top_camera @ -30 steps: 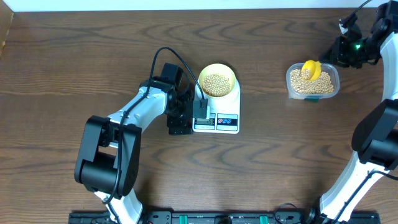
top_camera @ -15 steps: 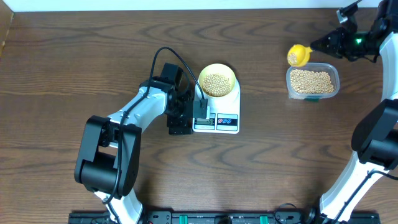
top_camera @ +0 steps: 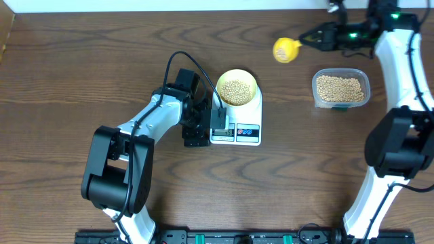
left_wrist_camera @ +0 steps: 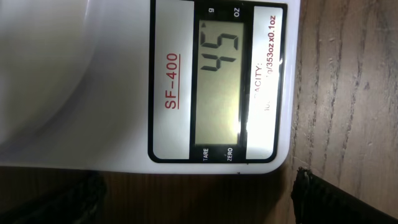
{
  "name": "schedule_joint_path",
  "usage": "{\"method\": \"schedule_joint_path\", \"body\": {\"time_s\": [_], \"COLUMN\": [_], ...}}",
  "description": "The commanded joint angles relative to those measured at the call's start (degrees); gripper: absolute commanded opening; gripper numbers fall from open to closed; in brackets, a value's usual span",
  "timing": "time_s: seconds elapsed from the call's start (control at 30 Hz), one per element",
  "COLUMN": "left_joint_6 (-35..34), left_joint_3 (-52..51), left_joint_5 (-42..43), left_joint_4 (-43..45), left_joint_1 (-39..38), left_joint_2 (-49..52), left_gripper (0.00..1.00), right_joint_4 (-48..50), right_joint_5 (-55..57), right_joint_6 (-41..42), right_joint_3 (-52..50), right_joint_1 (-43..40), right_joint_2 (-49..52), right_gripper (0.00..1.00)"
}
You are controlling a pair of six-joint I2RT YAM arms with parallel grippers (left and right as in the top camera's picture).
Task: Scoop item into bowl and weigh 50g on scale
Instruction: 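Lift the filled scoop and carry it over the yellow bowl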
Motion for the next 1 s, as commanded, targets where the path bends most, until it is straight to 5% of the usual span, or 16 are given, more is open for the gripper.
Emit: {"method": "schedule_joint_path", "body": {"time_s": [0.0, 0.97], "left_joint_6": [-0.5, -0.5], "left_joint_3": [-0.72, -0.72], "left_joint_5": [-0.13, -0.13], "left_joint_4": [-0.11, -0.11], "left_joint_1": [0.04, 0.04], "left_joint_2": [0.35, 0.35], "left_gripper": [0.98, 0.97], "right_joint_4": [1.16, 1.81], "right_joint_5": [-1.97, 0.87], "right_joint_6": [-0.24, -22.82], "right_joint_3": [1.53, 1.53], "right_joint_1": [3.08, 14.67], "right_joint_2": [0.11, 0.11], "right_gripper": [0.01, 0.01]}}
